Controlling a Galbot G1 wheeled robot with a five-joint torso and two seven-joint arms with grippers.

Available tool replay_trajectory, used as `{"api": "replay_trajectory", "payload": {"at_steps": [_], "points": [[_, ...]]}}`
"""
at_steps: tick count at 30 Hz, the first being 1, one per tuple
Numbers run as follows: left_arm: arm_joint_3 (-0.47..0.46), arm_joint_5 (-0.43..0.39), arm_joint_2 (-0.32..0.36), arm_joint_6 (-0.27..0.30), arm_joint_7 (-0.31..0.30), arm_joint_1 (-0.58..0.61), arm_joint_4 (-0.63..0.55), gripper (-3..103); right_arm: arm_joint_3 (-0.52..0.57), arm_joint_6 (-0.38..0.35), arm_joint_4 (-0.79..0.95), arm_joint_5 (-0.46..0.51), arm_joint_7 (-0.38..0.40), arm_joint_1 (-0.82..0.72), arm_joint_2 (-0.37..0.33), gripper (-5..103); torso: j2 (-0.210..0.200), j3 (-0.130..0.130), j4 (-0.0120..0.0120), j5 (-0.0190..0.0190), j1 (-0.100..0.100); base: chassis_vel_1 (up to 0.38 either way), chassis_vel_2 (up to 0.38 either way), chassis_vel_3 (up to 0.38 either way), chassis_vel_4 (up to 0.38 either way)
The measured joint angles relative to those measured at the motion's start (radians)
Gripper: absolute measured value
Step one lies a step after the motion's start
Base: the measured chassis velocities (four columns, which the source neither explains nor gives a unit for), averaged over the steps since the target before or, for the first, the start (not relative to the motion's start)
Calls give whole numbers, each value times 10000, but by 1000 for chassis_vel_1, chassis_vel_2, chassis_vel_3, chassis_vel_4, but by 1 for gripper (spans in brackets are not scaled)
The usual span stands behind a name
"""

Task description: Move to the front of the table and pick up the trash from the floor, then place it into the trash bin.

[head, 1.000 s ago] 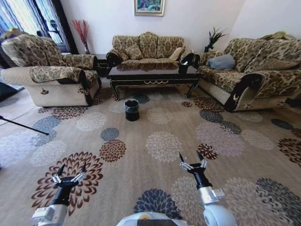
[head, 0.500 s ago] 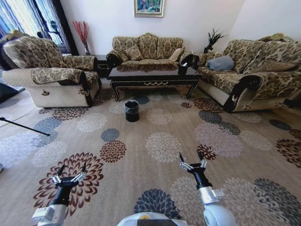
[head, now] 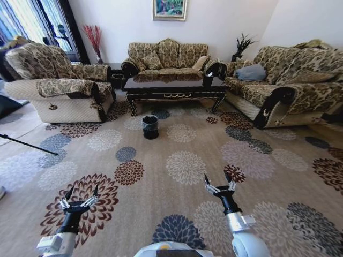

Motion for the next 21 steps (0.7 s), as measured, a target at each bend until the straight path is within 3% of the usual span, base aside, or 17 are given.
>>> {"api": "replay_trajectory", "payload": {"at_steps": [21], "points": [[0, 0, 0, 0, 0, 0, 0, 100, 0, 0, 0, 0, 0, 0, 0, 100, 874, 539, 0, 0, 336, 0, 0, 0, 0]]}}
